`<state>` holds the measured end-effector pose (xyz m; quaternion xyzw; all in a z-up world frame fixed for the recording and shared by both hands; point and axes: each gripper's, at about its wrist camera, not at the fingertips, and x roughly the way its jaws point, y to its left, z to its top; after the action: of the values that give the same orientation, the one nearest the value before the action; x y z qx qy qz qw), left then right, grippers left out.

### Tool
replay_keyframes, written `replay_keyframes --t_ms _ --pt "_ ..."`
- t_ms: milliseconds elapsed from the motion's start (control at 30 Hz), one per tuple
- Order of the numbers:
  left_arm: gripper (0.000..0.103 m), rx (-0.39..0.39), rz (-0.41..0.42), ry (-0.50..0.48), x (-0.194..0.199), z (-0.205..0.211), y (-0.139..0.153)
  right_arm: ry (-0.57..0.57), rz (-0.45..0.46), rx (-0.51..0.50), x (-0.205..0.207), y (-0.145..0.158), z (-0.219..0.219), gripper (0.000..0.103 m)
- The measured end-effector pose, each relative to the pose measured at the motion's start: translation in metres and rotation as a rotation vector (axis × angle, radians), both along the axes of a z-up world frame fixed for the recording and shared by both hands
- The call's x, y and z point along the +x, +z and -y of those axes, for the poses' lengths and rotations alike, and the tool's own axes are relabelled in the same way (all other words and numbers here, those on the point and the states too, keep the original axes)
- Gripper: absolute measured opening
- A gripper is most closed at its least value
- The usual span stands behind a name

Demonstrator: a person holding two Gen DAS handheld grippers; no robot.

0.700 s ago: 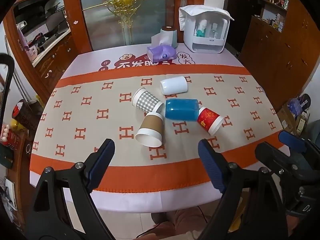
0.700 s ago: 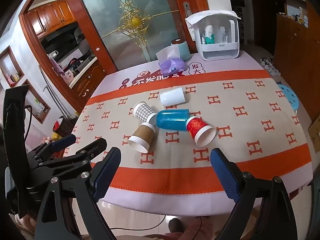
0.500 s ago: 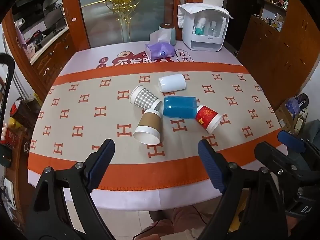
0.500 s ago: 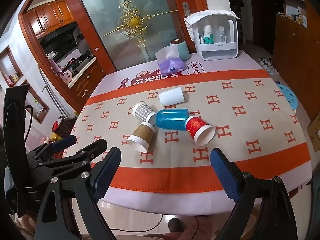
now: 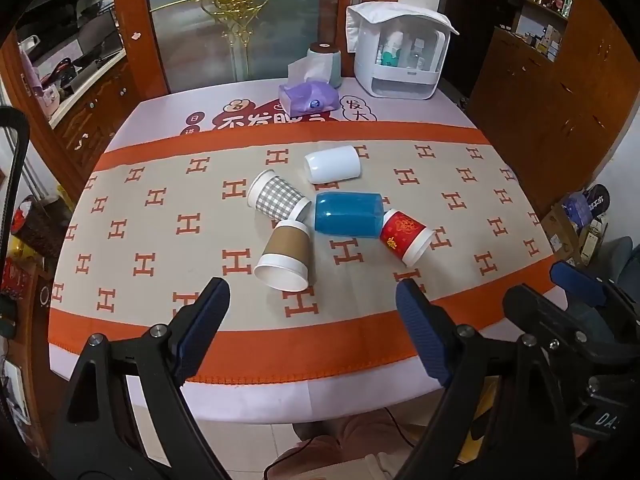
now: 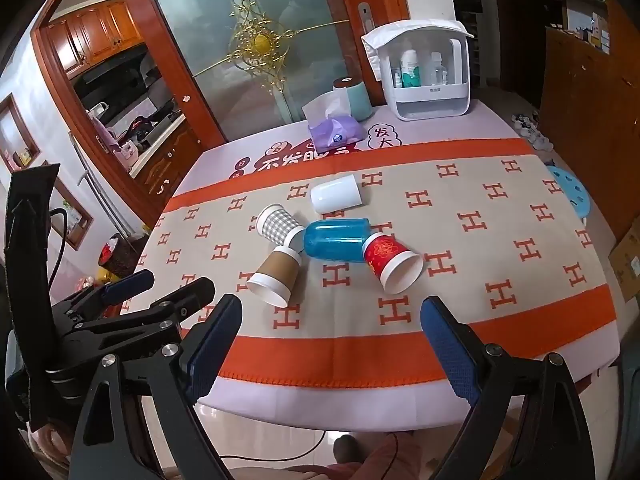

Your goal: Flip cup upside down

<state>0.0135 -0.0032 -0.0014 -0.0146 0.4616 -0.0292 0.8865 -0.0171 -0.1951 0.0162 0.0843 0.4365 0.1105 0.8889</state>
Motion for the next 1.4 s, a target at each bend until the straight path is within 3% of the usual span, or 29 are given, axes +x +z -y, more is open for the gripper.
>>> replay_keyframes --t_ms 900,1400 --pt "0.083 0.010 0.011 -0.027 0.009 0.013 0.005 0.001 0.009 -0.017 0.008 0.008 0.006 0.092" --pt "0.081 0.004 0.014 -0.018 0.028 0.016 0.009 0.029 0.001 -0.036 0.040 0.015 0.009 0.092"
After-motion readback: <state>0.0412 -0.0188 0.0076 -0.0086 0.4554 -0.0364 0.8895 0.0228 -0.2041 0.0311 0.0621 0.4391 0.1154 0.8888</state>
